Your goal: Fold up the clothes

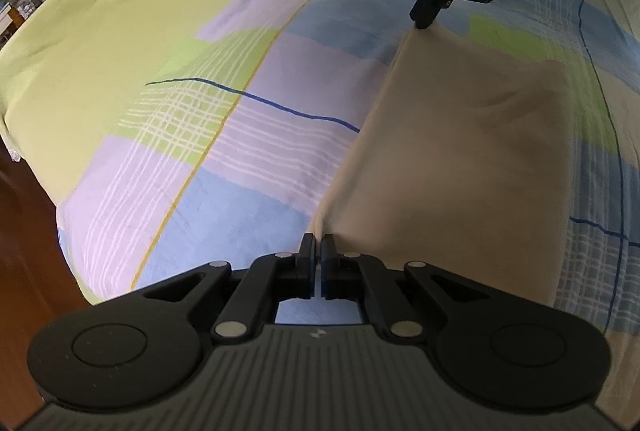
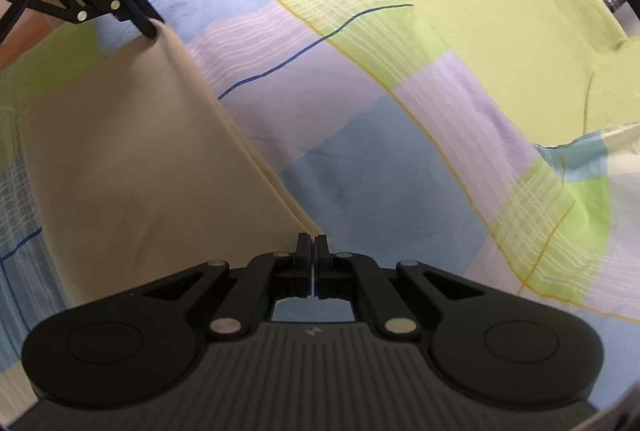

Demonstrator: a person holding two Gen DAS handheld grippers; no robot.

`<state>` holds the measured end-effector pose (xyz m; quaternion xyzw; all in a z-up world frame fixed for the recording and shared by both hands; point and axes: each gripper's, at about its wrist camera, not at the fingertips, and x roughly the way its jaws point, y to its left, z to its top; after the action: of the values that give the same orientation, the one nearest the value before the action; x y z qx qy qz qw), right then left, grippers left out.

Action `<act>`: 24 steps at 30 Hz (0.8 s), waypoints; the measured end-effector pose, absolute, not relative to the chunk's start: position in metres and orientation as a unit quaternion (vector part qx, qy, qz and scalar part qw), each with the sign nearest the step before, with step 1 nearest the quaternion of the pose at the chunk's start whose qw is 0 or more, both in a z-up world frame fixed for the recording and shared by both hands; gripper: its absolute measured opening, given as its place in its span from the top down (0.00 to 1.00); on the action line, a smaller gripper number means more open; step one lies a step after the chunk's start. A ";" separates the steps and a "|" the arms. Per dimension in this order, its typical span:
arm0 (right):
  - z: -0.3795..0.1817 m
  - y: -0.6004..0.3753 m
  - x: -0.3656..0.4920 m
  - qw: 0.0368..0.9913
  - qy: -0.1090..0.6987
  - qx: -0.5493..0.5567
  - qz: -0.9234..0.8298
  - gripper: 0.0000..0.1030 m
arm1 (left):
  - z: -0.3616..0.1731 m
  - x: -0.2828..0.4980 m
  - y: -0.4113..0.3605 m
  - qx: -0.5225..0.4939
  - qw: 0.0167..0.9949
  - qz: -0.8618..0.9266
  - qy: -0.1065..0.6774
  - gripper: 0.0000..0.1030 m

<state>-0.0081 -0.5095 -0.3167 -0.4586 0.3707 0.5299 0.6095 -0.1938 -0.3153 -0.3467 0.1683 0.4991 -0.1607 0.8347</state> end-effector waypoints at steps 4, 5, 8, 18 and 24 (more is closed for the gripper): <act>-0.325 -0.503 -0.006 0.607 0.370 -0.464 0.528 1.00 | -0.350 -0.193 -0.315 0.172 0.833 -0.157 0.502 1.00; -0.326 -0.502 -0.006 0.609 0.370 -0.463 0.527 1.00 | -0.351 -0.191 -0.314 0.171 0.833 -0.152 0.504 1.00; -0.335 -0.501 -0.007 0.621 0.368 -0.469 0.509 1.00 | -0.352 -0.189 -0.309 0.173 0.832 -0.130 0.511 1.00; -0.297 -0.533 -0.038 0.760 0.369 -0.349 0.406 0.86 | -0.327 -0.211 -0.315 0.199 0.832 -0.192 0.481 0.97; -0.302 -0.558 -0.110 0.794 0.421 -0.228 0.375 0.84 | -0.349 -0.213 -0.351 0.214 0.824 -0.211 0.480 0.93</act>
<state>-0.1105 -0.5578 -0.3021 -0.2284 0.4207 0.3751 0.7938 -0.2127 -0.3511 -0.3485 0.2143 0.4796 -0.2112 0.8243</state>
